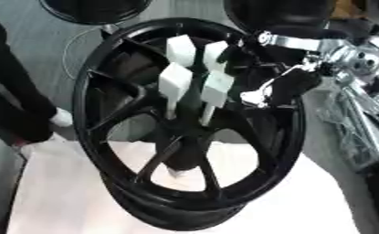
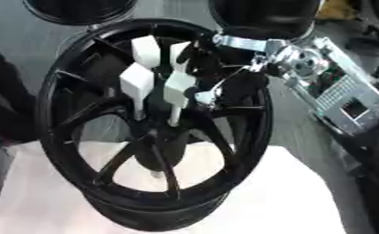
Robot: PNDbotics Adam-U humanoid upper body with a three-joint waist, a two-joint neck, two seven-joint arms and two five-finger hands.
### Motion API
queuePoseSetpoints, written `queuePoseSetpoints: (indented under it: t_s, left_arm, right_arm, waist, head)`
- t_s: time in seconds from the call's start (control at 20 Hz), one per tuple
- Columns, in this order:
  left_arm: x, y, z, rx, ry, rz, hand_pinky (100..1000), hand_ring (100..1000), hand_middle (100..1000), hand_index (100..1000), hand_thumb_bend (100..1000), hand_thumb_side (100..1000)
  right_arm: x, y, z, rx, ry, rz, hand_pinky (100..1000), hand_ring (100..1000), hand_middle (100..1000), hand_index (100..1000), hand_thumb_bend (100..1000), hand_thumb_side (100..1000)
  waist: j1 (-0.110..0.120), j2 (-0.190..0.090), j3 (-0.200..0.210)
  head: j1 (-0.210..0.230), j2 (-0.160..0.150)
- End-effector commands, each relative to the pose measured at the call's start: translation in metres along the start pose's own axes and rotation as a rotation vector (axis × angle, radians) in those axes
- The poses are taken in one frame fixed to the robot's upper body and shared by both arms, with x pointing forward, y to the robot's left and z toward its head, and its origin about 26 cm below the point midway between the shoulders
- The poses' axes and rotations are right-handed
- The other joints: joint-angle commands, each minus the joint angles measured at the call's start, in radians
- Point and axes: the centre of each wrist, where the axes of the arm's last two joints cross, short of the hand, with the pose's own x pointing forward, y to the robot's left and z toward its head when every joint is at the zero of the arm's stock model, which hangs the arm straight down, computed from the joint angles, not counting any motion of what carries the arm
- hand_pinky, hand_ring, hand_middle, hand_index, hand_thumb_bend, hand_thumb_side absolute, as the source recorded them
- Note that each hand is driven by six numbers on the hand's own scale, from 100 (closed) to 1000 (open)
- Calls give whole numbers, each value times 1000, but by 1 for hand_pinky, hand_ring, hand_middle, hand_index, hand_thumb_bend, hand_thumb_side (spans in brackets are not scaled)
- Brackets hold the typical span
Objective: Pull the pin out of the wheel hub.
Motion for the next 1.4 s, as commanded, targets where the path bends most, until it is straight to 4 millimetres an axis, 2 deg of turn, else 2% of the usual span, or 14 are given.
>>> queuePoseSetpoints:
  t_s: [0.05, 1.4]
  left_arm:
    - [10, 5, -3, 1, -36, -24, 632, 616, 524, 654, 100, 590]
    - [10, 4, -3, 1, -35, -21, 621, 614, 520, 651, 100, 593]
  right_arm:
    - [2, -9, 4, -34, 6, 25, 741, 872, 693, 821, 246, 164]
    - [-4, -5, -1, -5, 22, 8, 748, 885, 702, 807, 248, 245]
  waist:
    - [5, -17, -1]
    - [-1, -2, 15]
  head:
    - [-4, -1]
    - [-12, -1]
